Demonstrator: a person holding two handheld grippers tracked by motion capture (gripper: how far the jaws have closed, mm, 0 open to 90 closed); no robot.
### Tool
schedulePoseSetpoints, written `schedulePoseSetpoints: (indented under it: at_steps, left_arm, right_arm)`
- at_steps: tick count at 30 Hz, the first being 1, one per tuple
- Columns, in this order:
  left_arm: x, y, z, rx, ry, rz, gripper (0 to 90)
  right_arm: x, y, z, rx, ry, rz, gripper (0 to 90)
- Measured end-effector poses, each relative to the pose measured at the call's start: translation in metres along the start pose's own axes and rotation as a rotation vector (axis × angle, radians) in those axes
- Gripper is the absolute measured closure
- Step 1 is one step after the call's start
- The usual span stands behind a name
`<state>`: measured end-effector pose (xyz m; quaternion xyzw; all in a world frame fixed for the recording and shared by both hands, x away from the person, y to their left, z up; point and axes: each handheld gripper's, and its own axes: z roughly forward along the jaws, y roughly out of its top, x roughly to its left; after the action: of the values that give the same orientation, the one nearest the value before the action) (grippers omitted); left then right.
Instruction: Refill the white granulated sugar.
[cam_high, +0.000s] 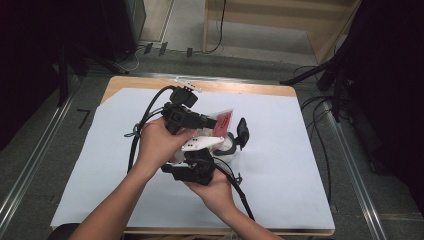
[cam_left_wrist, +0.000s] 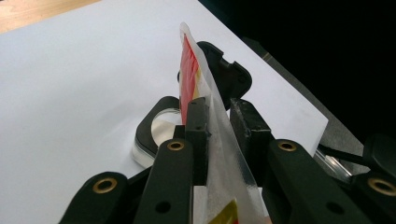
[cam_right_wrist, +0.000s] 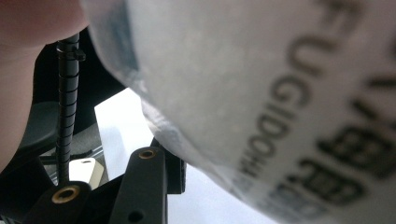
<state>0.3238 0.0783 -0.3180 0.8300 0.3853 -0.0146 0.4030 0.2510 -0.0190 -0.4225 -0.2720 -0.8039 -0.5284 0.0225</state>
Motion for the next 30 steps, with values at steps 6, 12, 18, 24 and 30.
schedulePoseSetpoints:
  at_steps: [6,12,18,24,30]
  left_arm:
    - [0.000,-0.001,0.002,0.000,0.003,0.009,78.7]
    - [-0.001,-0.003,0.000,0.015,0.006,0.017,79.6]
    - [0.001,-0.005,-0.001,0.023,0.002,0.002,80.0]
    - [0.003,-0.006,-0.002,0.035,0.003,-0.002,80.0]
    - [0.004,-0.008,-0.005,0.060,-0.006,-0.016,79.9]
  right_arm:
    - [-0.001,-0.003,0.002,-0.002,-0.002,-0.005,63.8]
    - [0.000,-0.005,0.003,-0.009,-0.017,-0.027,62.9]
    - [0.002,-0.007,0.005,-0.007,-0.027,-0.049,61.7]
    - [0.003,-0.008,0.006,0.001,-0.032,-0.062,60.9]
    - [0.005,-0.012,0.009,0.004,-0.033,-0.079,59.2]
